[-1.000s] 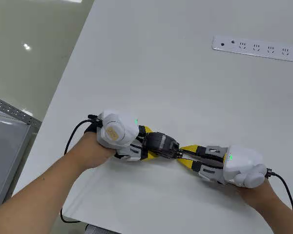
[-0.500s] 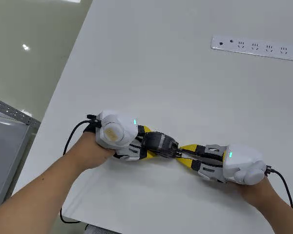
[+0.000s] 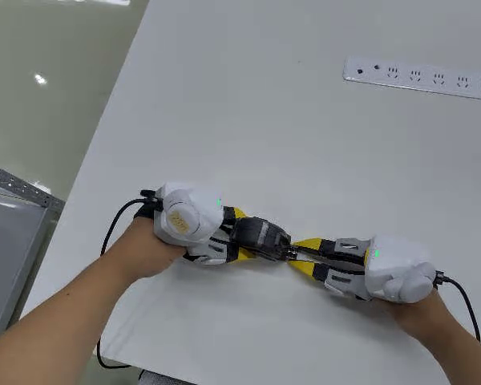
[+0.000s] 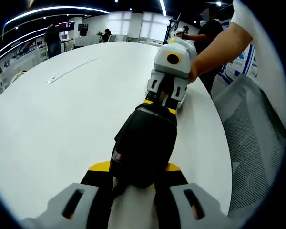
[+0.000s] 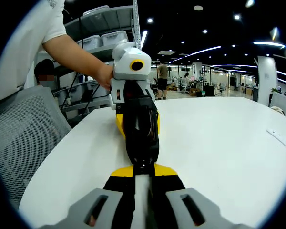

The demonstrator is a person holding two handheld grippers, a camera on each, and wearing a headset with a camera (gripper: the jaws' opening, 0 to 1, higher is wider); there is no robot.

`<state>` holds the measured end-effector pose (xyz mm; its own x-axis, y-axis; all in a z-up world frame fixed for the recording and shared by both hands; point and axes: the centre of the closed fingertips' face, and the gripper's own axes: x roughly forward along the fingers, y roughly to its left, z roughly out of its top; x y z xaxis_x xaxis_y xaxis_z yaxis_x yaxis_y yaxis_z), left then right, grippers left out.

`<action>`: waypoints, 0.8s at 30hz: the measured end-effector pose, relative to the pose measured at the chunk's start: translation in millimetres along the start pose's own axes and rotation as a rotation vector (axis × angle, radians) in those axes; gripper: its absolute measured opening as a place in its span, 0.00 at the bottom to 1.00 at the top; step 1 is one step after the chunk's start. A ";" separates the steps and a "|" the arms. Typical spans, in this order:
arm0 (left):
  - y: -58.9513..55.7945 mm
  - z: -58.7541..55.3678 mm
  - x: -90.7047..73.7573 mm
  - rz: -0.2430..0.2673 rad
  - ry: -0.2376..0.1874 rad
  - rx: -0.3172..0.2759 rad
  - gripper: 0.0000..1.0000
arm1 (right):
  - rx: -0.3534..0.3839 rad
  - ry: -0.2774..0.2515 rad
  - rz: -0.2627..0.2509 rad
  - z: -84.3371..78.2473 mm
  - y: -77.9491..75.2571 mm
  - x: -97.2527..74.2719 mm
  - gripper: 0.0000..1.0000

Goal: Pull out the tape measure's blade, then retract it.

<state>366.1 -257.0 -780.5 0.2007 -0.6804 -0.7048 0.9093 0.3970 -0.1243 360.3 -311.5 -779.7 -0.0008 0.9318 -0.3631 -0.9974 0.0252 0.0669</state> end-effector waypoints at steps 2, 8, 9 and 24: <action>0.2 0.0 0.0 0.002 0.000 0.000 0.30 | 0.002 0.000 -0.002 -0.2 -0.2 -0.2 0.10; 0.6 -0.3 0.0 0.001 0.002 -0.001 0.29 | 0.007 0.001 -0.005 -0.7 -0.1 -2.2 0.10; 0.6 -0.3 0.0 0.001 0.002 -0.001 0.29 | 0.008 0.001 -0.006 -1.1 0.0 -3.3 0.10; 0.5 -0.1 0.0 0.000 0.000 0.001 0.29 | 0.013 0.001 -0.011 -3.4 -0.6 -9.0 0.10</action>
<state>366.5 -256.7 -780.6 0.2010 -0.6802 -0.7050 0.9097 0.3966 -0.1233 360.6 -321.2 -779.6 0.0099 0.9309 -0.3651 -0.9964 0.0400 0.0749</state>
